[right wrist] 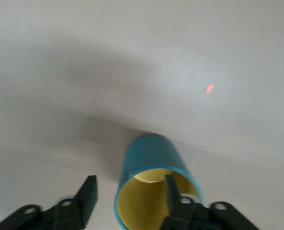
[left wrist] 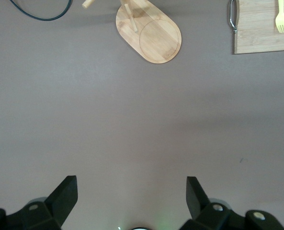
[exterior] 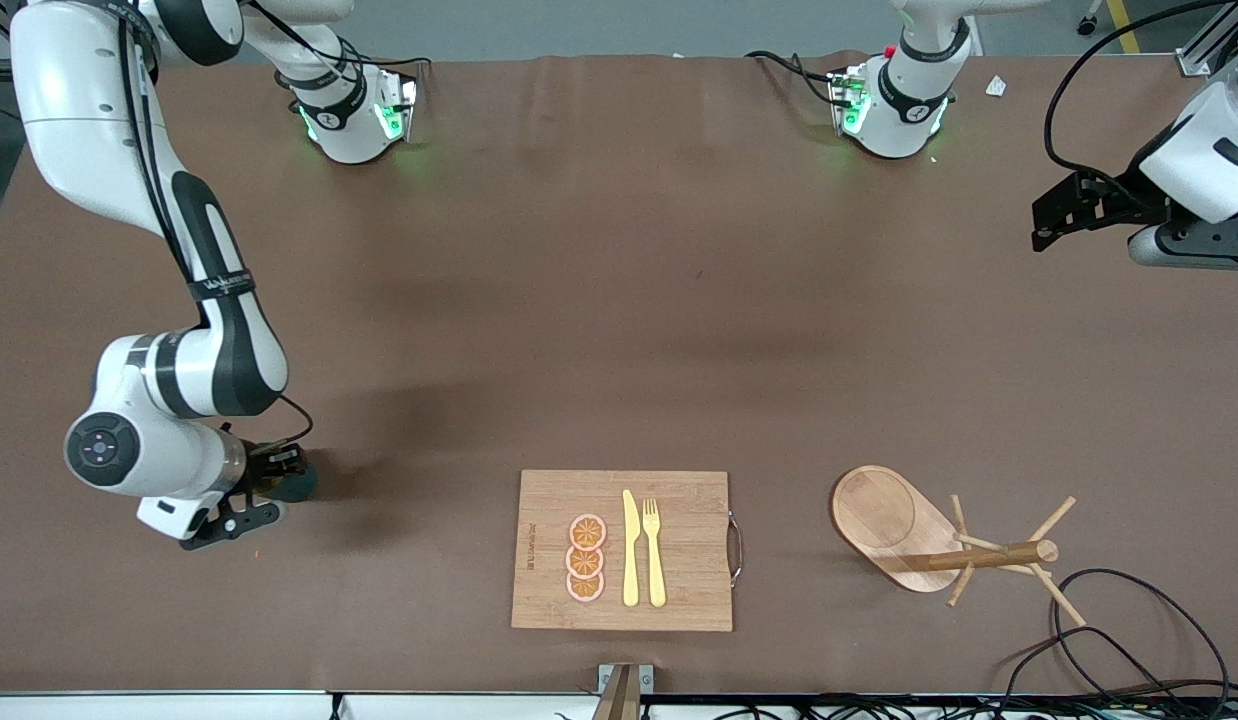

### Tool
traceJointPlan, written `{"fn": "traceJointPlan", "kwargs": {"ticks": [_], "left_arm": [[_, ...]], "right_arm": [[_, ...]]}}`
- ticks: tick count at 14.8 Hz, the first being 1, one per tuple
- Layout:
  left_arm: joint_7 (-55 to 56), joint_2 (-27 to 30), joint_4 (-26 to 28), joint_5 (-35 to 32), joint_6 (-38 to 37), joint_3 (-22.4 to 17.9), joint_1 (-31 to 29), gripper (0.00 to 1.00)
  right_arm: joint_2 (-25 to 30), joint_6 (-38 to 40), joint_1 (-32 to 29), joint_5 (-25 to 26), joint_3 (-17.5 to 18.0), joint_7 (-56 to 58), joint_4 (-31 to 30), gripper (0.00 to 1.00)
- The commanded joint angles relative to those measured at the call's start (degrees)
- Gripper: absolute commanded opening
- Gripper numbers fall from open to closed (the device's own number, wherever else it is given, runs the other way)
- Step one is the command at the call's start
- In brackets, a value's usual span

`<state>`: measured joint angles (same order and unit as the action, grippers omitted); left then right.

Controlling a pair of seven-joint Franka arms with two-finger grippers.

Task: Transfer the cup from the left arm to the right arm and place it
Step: 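Carry the mug away from the cutting board with the right gripper, then set the mug down, open the right gripper and withdraw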

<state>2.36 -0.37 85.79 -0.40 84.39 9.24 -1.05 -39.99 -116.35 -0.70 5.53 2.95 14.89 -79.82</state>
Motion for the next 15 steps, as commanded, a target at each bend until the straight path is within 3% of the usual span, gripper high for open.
{"fn": "traceJointPlan", "kwargs": {"ticks": [1,12,15], "left_arm": [[-0.25,1.86,1.58,1.10,0.95,0.42,-0.80,1.00],[-0.69,3.62,3.42,1.10,1.13,0.95,-1.06,1.00],[-0.87,3.79,3.51,1.10,0.95,0.78,-1.06,1.00]], "right_arm": [[5.25,1.39,-2.11,1.15,0.92,0.49,0.10,1.00],[28.80,18.07,-1.59,0.45,1.00,-4.34,-0.86,1.00],[35.93,18.88,-0.98,-1.66,-0.05,-5.82,-5.25,1.00]]}}
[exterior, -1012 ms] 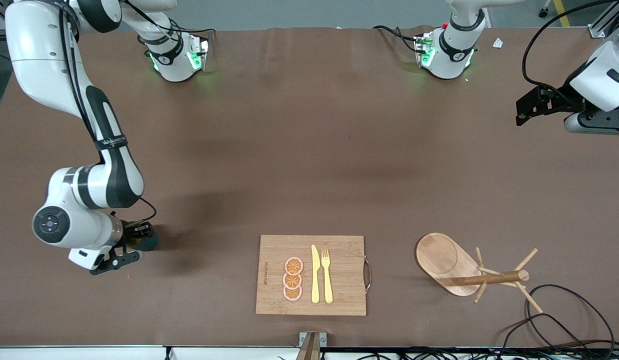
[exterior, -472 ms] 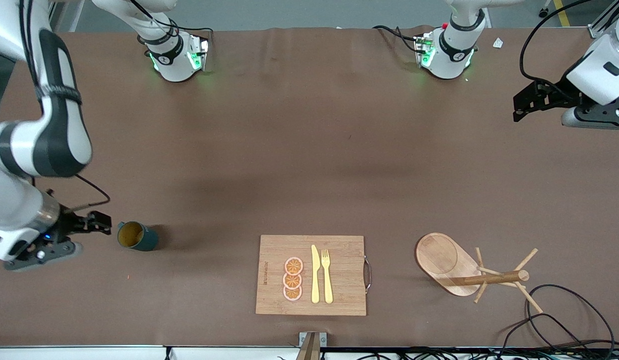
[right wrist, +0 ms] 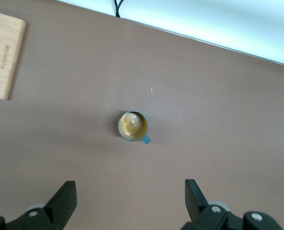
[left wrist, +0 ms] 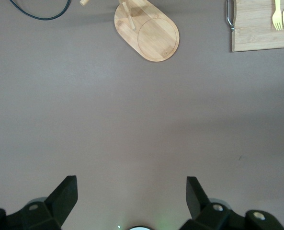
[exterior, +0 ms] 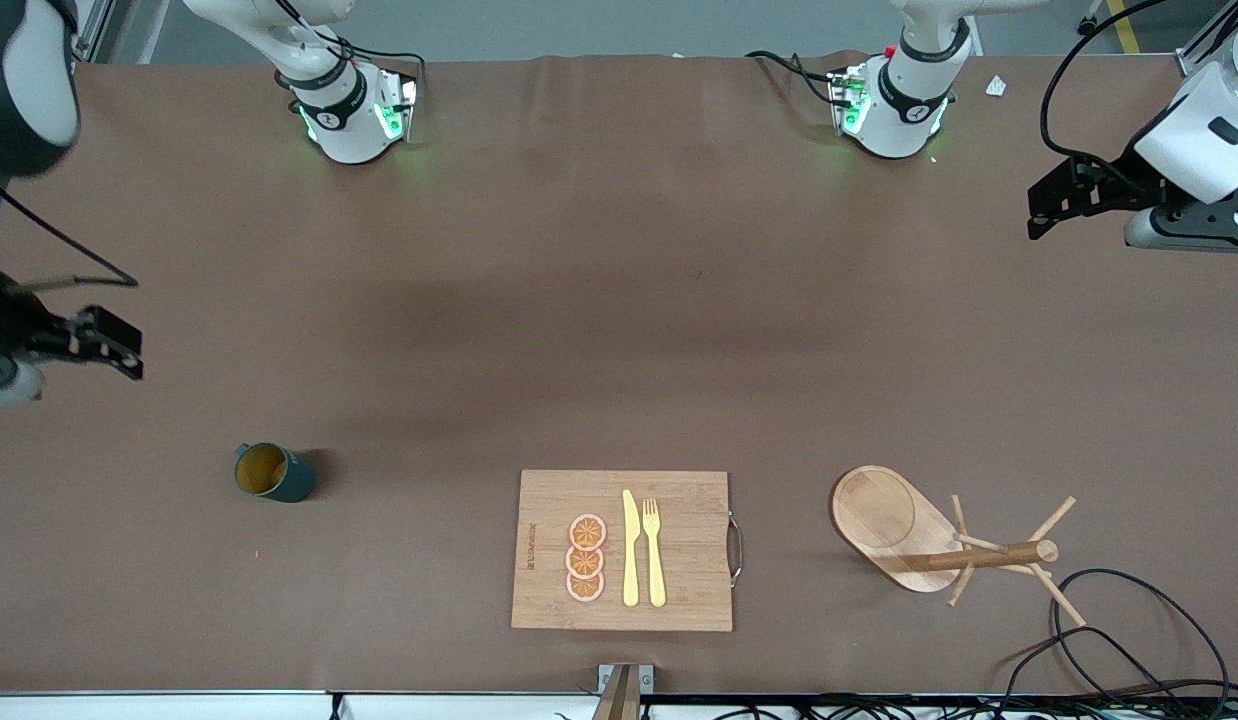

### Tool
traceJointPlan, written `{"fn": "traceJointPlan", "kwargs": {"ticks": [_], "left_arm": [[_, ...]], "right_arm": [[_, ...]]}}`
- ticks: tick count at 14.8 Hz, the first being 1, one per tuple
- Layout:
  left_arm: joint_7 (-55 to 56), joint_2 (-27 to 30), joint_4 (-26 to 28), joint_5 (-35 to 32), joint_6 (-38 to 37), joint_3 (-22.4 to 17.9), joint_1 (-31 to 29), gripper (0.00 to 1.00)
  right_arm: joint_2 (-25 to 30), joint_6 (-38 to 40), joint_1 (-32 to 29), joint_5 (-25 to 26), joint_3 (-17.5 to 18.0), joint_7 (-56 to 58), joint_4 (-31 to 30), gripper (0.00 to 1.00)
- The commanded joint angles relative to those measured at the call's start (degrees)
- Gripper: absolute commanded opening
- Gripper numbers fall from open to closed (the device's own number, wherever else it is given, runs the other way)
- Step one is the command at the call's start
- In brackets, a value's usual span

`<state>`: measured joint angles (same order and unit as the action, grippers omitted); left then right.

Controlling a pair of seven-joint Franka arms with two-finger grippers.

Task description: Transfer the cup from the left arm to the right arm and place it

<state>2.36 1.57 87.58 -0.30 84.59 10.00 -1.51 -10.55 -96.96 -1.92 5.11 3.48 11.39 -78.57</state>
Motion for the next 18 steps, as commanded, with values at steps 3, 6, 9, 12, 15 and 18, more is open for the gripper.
{"fn": "traceJointPlan", "kwargs": {"ticks": [3,6,9,12,15,18], "left_arm": [[-0.69,2.30,1.80,1.01,0.32,-0.07,-0.77,1.00],[-1.22,1.95,1.19,1.01,-0.21,-0.42,-1.21,1.00],[-1.22,1.25,0.31,0.65,-0.12,-0.42,-1.21,1.00],[-0.87,0.89,-0.57,0.39,-0.21,-0.42,-1.21,1.00],[-0.43,0.89,-0.57,0.04,-0.21,-0.42,-1.12,1.00],[-0.25,0.98,-0.57,0.04,-0.39,-0.51,-1.30,1.00]], "right_arm": [[12.64,1.34,2.35,-1.33,-3.30,-6.47,-11.85,1.00],[16.61,1.16,2.44,-1.76,-4.44,-9.44,-15.73,1.00],[17.50,0.73,2.36,-5.10,-4.54,-17.17,-16.97,1.00],[17.49,-2.44,2.35,-5.28,-4.71,-17.54,-18.46,1.00],[17.76,-1.74,2.36,-5.28,-5.06,-17.37,-18.20,1.00],[18.02,-1.21,1.92,-5.28,-4.62,-17.45,-17.94,1.00]]}}
